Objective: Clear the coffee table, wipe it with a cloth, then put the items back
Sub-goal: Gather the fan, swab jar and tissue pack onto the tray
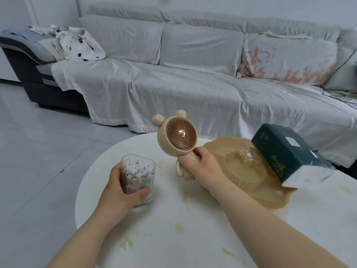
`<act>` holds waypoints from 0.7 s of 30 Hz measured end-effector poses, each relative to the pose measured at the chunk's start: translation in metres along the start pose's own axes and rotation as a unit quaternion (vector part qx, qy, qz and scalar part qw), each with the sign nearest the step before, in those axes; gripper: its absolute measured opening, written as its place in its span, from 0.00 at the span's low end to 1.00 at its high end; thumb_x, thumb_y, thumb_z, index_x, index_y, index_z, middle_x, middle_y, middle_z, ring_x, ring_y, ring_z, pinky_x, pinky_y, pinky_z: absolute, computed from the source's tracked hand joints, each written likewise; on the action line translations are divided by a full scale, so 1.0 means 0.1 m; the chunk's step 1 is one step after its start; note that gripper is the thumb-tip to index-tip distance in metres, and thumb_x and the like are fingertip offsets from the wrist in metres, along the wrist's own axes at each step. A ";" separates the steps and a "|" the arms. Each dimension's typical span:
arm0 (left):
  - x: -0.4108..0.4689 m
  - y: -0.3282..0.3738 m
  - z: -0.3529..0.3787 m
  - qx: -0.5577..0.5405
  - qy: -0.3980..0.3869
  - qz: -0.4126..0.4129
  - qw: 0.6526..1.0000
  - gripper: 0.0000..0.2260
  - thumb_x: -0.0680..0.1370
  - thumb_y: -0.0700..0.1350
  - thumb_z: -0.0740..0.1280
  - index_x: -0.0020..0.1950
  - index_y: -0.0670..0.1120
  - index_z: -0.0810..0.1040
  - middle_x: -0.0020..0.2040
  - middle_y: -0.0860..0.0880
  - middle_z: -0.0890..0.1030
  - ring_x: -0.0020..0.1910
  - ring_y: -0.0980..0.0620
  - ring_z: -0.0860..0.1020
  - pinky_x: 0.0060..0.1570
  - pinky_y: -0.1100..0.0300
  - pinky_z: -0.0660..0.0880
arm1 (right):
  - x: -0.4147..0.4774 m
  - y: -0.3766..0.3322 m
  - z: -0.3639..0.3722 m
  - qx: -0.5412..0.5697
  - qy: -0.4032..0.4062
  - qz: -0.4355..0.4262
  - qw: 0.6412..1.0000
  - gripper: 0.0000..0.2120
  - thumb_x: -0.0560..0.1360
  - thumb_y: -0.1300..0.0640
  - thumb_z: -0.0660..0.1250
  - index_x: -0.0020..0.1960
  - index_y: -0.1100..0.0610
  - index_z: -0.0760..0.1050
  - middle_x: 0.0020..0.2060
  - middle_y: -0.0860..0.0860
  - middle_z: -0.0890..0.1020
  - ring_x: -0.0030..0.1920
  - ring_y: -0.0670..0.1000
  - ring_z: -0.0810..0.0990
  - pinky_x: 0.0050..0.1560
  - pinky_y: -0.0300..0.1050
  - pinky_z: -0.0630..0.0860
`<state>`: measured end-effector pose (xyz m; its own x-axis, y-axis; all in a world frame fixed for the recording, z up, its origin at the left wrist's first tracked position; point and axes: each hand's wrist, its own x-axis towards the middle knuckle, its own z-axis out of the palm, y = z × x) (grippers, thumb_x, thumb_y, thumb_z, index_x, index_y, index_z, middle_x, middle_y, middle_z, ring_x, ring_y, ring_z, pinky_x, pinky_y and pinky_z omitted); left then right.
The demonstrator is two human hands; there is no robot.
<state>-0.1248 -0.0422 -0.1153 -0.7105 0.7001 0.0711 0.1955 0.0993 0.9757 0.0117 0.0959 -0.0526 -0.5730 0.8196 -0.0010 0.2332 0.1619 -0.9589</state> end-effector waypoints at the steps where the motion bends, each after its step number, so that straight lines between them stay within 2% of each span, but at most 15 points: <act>1: -0.01 -0.02 0.00 0.023 -0.013 -0.002 1.000 0.34 0.63 0.36 0.76 0.62 0.52 0.64 0.50 0.58 0.75 0.46 0.62 0.75 0.43 0.67 0.69 | -0.02 0.01 0.01 -0.002 -0.002 0.000 1.000 0.11 0.69 0.58 0.69 0.50 0.59 0.71 0.36 0.46 0.73 0.31 0.43 0.75 0.21 0.31 0.73; 2: -0.02 -0.03 0.00 0.046 -0.022 0.003 0.999 0.33 0.63 0.37 0.75 0.61 0.53 0.63 0.47 0.63 0.74 0.44 0.67 0.73 0.39 0.72 0.68 | -0.04 0.02 0.01 -0.005 -0.002 -0.003 1.000 0.12 0.69 0.58 0.69 0.50 0.60 0.71 0.35 0.46 0.73 0.30 0.43 0.75 0.22 0.32 0.73; 4: -0.01 -0.02 -0.01 0.077 -0.032 0.013 0.996 0.31 0.63 0.38 0.75 0.58 0.55 0.62 0.45 0.67 0.72 0.42 0.70 0.71 0.35 0.75 0.67 | -0.07 0.00 0.02 -0.004 0.004 -0.010 1.000 0.14 0.69 0.58 0.69 0.52 0.61 0.72 0.35 0.46 0.74 0.28 0.42 0.75 0.23 0.32 0.74; 7: 0.00 0.05 0.00 0.092 -0.026 0.012 0.995 0.30 0.62 0.39 0.76 0.55 0.56 0.63 0.44 0.66 0.72 0.42 0.68 0.71 0.36 0.72 0.66 | -0.11 -0.05 -0.03 0.003 0.033 -0.020 0.999 0.13 0.69 0.58 0.69 0.51 0.59 0.72 0.33 0.45 0.74 0.24 0.40 0.75 0.22 0.31 0.73; 11: 0.00 0.16 0.03 0.033 -0.020 -0.005 0.999 0.27 0.62 0.37 0.76 0.53 0.55 0.68 0.45 0.61 0.76 0.43 0.64 0.74 0.36 0.67 0.68 | -0.20 -0.09 -0.27 -0.015 0.093 -0.026 0.995 0.10 0.68 0.55 0.68 0.48 0.56 0.73 0.27 0.44 0.77 0.23 0.36 0.75 0.27 0.34 0.74; 13: 0.04 0.27 0.11 0.000 -0.033 -0.006 0.999 0.22 0.62 0.36 0.76 0.47 0.55 0.71 0.42 0.57 0.78 0.39 0.61 0.76 0.34 0.66 0.69 | -0.24 -0.12 -0.45 -0.076 0.129 -0.031 0.988 0.09 0.68 0.53 0.67 0.47 0.53 0.72 0.28 0.43 0.78 0.30 0.38 0.77 0.32 0.33 0.75; 15: 0.10 0.44 0.27 -0.022 -0.061 0.001 0.998 0.20 0.61 0.37 0.77 0.43 0.56 0.73 0.40 0.55 0.79 0.38 0.58 0.77 0.33 0.65 0.70 | -0.25 -0.20 -0.65 -0.160 0.142 -0.013 0.977 0.10 0.68 0.50 0.66 0.47 0.51 0.71 0.35 0.44 0.79 0.35 0.44 0.78 0.38 0.41 0.78; 19: 0.21 0.81 0.71 -0.066 -0.138 0.000 0.988 0.19 0.61 0.42 0.77 0.43 0.57 0.73 0.42 0.54 0.80 0.40 0.58 0.78 0.28 0.72 0.73 | -0.26 -0.35 -0.96 -0.287 0.144 0.022 0.947 0.06 0.67 0.50 0.63 0.41 0.52 0.71 0.34 0.48 0.77 0.34 0.46 0.75 0.29 0.39 0.67; 21: 0.27 0.93 0.93 -0.076 -0.167 -0.002 0.983 0.21 0.59 0.44 0.77 0.47 0.54 0.74 0.45 0.52 0.80 0.42 0.56 0.78 0.32 0.69 0.75 | -0.25 -0.40 -1.07 -0.328 0.159 0.039 0.930 0.11 0.67 0.50 0.62 0.44 0.57 0.73 0.33 0.50 0.76 0.34 0.48 0.75 0.29 0.40 0.66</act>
<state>-0.0623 0.0518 -0.0417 -0.4450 0.8953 0.0193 0.0724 0.0145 0.9973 0.1002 0.1277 0.0164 -0.2968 0.9472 0.1215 0.7530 0.3104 -0.5802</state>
